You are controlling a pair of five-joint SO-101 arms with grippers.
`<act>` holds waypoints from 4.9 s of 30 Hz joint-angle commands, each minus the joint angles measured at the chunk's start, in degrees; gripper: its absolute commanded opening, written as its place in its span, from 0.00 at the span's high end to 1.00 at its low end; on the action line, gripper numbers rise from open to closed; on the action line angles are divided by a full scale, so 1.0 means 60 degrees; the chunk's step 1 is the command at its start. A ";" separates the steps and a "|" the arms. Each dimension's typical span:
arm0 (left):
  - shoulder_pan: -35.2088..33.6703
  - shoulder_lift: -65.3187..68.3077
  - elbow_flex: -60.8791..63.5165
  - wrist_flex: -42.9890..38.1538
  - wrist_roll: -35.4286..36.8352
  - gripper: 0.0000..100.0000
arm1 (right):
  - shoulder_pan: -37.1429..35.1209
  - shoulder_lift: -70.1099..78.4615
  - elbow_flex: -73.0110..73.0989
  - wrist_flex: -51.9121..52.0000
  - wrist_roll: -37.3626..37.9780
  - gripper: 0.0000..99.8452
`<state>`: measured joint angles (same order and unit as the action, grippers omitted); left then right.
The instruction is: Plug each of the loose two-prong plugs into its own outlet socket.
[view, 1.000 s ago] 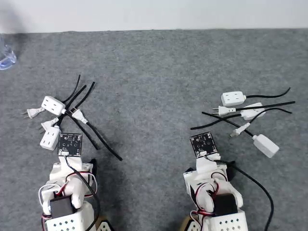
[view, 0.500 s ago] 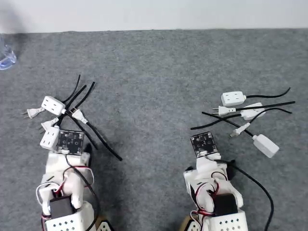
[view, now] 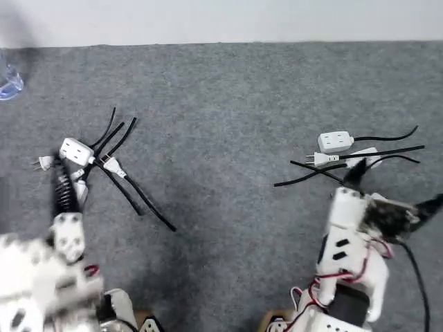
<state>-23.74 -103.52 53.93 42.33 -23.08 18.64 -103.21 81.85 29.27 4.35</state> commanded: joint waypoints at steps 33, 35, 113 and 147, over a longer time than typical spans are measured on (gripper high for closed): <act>-0.2579 0.4952 -0.5004 -1.2322 -0.0073 0.79 | 0.2264 0.0007 -0.3560 -0.8022 0.0278 0.51; -0.2564 0.5304 -0.5194 -1.2308 -0.0044 0.79 | 0.2264 0.0007 -0.3560 -0.8022 0.0278 0.51; 0.0689 1.8916 -1.9070 0.9714 0.1700 0.79 | -0.2308 1.3531 -1.7304 1.0689 -0.1993 0.51; -0.1568 2.4586 -1.6300 0.7531 0.6462 0.79 | -0.5165 1.3516 -0.4645 0.2381 0.0073 0.51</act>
<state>-32.53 41.45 -43.12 88.48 5.76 -11.60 -21.98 53.36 47.74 3.12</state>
